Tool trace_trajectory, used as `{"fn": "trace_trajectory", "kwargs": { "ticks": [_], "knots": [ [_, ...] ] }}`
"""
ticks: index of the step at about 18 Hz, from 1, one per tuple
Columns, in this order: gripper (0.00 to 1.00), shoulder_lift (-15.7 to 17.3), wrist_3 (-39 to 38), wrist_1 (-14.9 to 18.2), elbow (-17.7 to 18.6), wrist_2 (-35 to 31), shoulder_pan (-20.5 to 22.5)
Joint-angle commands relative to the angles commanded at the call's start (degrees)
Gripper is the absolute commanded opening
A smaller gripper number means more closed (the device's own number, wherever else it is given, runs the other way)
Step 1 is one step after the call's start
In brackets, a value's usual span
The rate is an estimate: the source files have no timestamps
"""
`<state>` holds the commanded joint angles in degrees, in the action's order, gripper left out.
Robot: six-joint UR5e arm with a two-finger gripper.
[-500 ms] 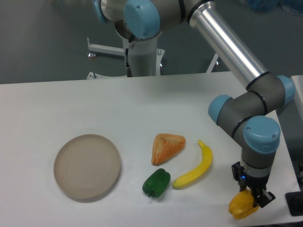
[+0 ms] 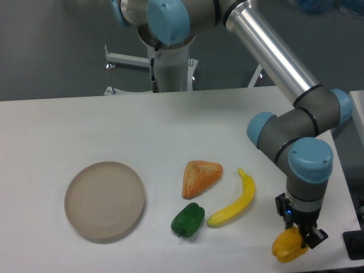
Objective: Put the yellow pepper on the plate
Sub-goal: 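Carry the held yellow pepper across the table over the beige plate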
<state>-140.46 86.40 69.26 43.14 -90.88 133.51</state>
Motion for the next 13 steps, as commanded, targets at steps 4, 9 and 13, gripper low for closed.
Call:
{"fn": "trace_trajectory", "kwargs": {
  "ticks": [4,9,13],
  "knots": [
    [0.48,5.6,-4.9,2.9,6.1,-0.3,-3.0],
    [0.48,14.0,-15.4,7.4,15.7,-2.5,-8.6],
    [0.48,19.7,-24.6,10.5,22.0,-2.5,-13.0]
  ]
}}
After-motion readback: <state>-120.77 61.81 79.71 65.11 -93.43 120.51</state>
